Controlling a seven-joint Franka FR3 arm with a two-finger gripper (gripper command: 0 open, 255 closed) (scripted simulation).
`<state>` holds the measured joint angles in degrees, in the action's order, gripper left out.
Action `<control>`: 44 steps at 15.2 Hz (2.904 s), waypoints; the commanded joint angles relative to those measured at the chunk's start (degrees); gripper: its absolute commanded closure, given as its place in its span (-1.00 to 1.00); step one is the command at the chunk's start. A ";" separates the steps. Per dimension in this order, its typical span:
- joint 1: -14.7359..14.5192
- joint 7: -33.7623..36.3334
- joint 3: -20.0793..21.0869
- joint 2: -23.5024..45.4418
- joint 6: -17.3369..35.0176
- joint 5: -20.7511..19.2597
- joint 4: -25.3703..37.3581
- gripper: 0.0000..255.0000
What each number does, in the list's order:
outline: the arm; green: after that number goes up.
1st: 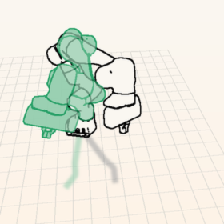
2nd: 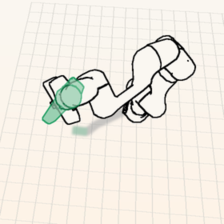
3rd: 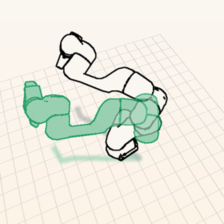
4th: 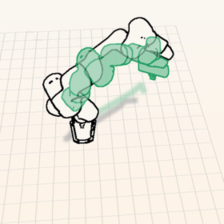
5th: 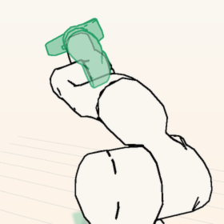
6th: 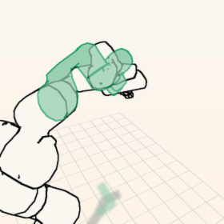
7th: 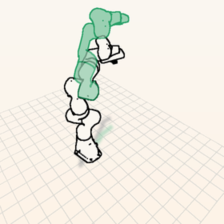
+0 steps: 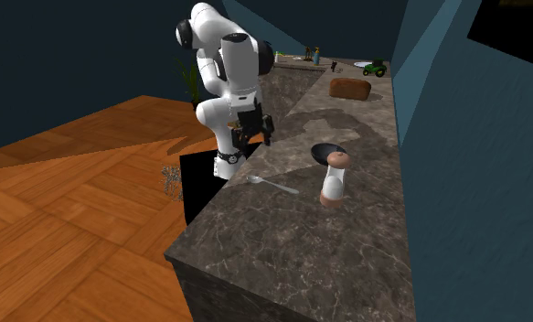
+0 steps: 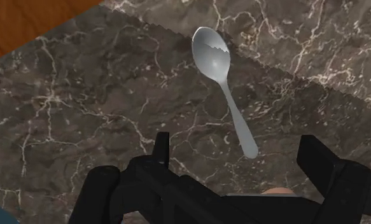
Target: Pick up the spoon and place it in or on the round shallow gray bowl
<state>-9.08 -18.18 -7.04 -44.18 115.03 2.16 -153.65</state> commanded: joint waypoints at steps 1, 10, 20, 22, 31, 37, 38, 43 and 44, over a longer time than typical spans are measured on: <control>-1.83 -3.47 -1.15 1.86 5.63 0.93 -2.82 -1.00; -10.14 -14.99 -5.14 11.97 24.05 6.39 -9.04 -1.00; -12.13 -16.28 -5.82 16.73 30.15 8.43 -10.33 -1.00; -12.13 -16.28 -5.82 16.73 30.15 8.43 -10.33 -1.00; -12.12 -16.28 -5.82 16.73 30.14 8.43 -10.32 1.00; -11.11 -14.83 -4.95 13.84 25.95 7.21 -8.97 1.00; -10.91 -14.51 -4.76 13.18 24.92 6.96 -8.59 1.00; -10.12 -13.10 -3.97 10.25 19.93 5.99 -6.46 1.00; -10.00 -12.85 -3.84 9.74 18.96 5.83 -5.99 1.00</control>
<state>-19.15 -31.27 -11.01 -34.11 134.88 8.11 -160.17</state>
